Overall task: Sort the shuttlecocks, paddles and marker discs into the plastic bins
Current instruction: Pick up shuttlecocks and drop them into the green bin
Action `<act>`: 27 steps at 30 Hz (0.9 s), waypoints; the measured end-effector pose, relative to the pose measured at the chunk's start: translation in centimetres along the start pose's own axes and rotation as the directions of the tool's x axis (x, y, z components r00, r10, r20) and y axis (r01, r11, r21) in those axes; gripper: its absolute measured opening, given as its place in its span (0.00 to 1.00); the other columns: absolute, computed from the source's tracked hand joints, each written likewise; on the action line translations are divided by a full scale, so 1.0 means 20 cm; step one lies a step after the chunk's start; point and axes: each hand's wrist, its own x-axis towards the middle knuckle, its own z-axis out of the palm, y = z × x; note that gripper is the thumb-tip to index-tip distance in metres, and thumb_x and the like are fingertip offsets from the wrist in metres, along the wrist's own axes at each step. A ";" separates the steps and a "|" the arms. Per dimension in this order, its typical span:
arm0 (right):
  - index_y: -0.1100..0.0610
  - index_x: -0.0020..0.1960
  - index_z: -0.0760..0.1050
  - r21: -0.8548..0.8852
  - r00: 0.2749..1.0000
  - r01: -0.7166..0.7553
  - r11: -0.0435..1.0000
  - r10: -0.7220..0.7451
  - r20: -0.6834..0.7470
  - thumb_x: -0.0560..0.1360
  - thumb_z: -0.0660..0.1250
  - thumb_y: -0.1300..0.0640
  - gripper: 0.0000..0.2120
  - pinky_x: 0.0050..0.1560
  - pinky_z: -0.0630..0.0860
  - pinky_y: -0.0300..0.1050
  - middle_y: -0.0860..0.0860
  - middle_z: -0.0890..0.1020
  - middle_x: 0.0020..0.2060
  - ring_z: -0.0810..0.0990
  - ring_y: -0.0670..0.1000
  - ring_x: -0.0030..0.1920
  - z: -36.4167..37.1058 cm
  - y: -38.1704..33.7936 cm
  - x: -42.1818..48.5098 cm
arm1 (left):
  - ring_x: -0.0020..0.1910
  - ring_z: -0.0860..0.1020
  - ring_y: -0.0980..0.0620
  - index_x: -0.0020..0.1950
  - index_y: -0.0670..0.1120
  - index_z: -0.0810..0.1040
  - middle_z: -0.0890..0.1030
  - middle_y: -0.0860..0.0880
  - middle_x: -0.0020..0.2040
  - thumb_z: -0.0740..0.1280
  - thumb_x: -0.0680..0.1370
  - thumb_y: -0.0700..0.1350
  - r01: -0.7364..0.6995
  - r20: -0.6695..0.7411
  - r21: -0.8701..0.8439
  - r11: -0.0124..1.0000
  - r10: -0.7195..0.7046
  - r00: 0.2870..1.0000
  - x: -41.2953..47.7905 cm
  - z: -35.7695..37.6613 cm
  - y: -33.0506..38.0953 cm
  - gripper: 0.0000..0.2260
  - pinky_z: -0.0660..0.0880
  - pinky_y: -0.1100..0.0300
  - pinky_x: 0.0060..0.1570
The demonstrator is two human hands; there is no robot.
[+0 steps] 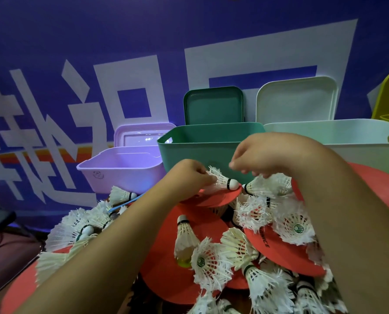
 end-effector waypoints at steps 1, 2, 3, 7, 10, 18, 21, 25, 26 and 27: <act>0.49 0.55 0.85 -0.042 0.997 0.020 0.999 -0.016 0.078 0.80 0.71 0.44 0.10 0.52 0.86 0.51 0.48 0.88 0.46 0.87 0.53 0.48 -0.01 0.00 -0.03 | 0.33 0.73 0.51 0.43 0.44 0.82 0.81 0.45 0.37 0.76 0.76 0.53 -0.019 -0.019 -0.014 1.000 0.018 1.000 -0.01 -0.01 0.00 0.13 0.68 0.59 0.33; 0.47 0.56 0.85 -0.082 0.988 0.039 0.996 -0.026 0.151 0.79 0.73 0.44 0.09 0.48 0.85 0.47 0.46 0.87 0.44 0.86 0.51 0.46 -0.01 0.01 -0.05 | 0.32 0.73 0.53 0.43 0.46 0.81 0.81 0.48 0.36 0.76 0.76 0.53 -0.035 -0.035 -0.028 0.999 0.034 0.999 -0.01 -0.01 0.00 0.12 0.68 0.59 0.34; 0.45 0.57 0.85 -0.114 0.977 0.053 0.992 -0.027 0.212 0.78 0.75 0.45 0.09 0.44 0.83 0.44 0.46 0.85 0.42 0.84 0.49 0.44 -0.02 0.01 -0.08 | 0.32 0.73 0.54 0.43 0.47 0.81 0.80 0.51 0.35 0.76 0.76 0.53 -0.048 -0.048 -0.036 0.998 0.047 0.998 -0.02 -0.02 0.00 0.11 0.68 0.60 0.34; 0.47 0.55 0.86 -0.138 0.947 0.046 0.989 0.001 0.322 0.74 0.79 0.45 0.12 0.44 0.82 0.45 0.49 0.86 0.43 0.84 0.50 0.42 0.02 0.01 -0.08 | 0.31 0.72 0.56 0.43 0.48 0.80 0.78 0.54 0.33 0.75 0.77 0.53 -0.086 -0.072 -0.044 0.995 0.083 0.994 -0.06 -0.06 0.01 0.10 0.68 0.60 0.34; 0.48 0.54 0.86 -0.155 0.940 0.040 0.987 0.016 0.342 0.75 0.79 0.48 0.09 0.42 0.82 0.45 0.50 0.86 0.44 0.85 0.51 0.41 0.05 0.00 -0.06 | 0.29 0.69 0.56 0.42 0.48 0.79 0.75 0.54 0.32 0.74 0.77 0.53 -0.102 -0.082 -0.044 0.994 0.099 0.992 -0.09 -0.08 0.01 0.11 0.67 0.62 0.30; 0.52 0.49 0.87 -0.170 0.944 0.061 0.984 -0.002 0.330 0.78 0.72 0.64 0.09 0.31 0.77 0.40 0.50 0.85 0.34 0.81 0.50 0.32 0.03 0.01 -0.07 | 0.30 0.72 0.54 0.43 0.47 0.81 0.80 0.49 0.34 0.75 0.77 0.53 -0.091 -0.113 -0.155 0.984 0.073 0.991 -0.11 -0.12 -0.02 0.10 0.70 0.58 0.35; 0.56 0.47 0.86 -0.101 0.959 0.062 0.993 -0.031 0.283 0.79 0.69 0.67 0.10 0.37 0.84 0.44 0.55 0.86 0.37 0.86 0.56 0.37 0.00 0.03 -0.07 | 0.34 0.75 0.52 0.44 0.47 0.82 0.84 0.44 0.40 0.76 0.77 0.53 -0.104 -0.132 -0.195 0.975 0.079 0.988 -0.11 -0.14 -0.02 0.10 0.72 0.56 0.38; 0.58 0.49 0.85 0.024 0.983 0.074 0.997 -0.077 0.166 0.80 0.66 0.69 0.10 0.39 0.85 0.45 0.54 0.86 0.33 0.88 0.53 0.35 -0.02 0.05 -0.06 | 0.34 0.75 0.54 0.44 0.46 0.82 0.84 0.44 0.40 0.75 0.77 0.53 -0.152 -0.163 -0.218 0.964 0.117 0.980 -0.10 -0.15 -0.01 0.11 0.74 0.55 0.40; 0.57 0.49 0.84 0.039 0.989 0.087 0.995 -0.091 0.116 0.80 0.65 0.68 0.11 0.38 0.84 0.44 0.53 0.86 0.33 0.88 0.52 0.35 -0.03 0.05 -0.06 | 0.33 0.74 0.54 0.44 0.46 0.81 0.84 0.45 0.39 0.75 0.78 0.53 -0.167 -0.177 -0.221 0.961 0.129 0.976 -0.09 -0.15 0.00 0.11 0.74 0.55 0.39; 0.55 0.50 0.84 0.055 0.993 0.098 0.994 -0.102 0.063 0.80 0.65 0.67 0.12 0.38 0.83 0.42 0.52 0.87 0.33 0.89 0.51 0.35 -0.04 0.05 -0.06 | 0.33 0.74 0.54 0.43 0.46 0.81 0.83 0.46 0.38 0.75 0.78 0.52 -0.183 -0.195 -0.231 0.956 0.139 0.971 -0.08 -0.16 0.00 0.11 0.74 0.55 0.38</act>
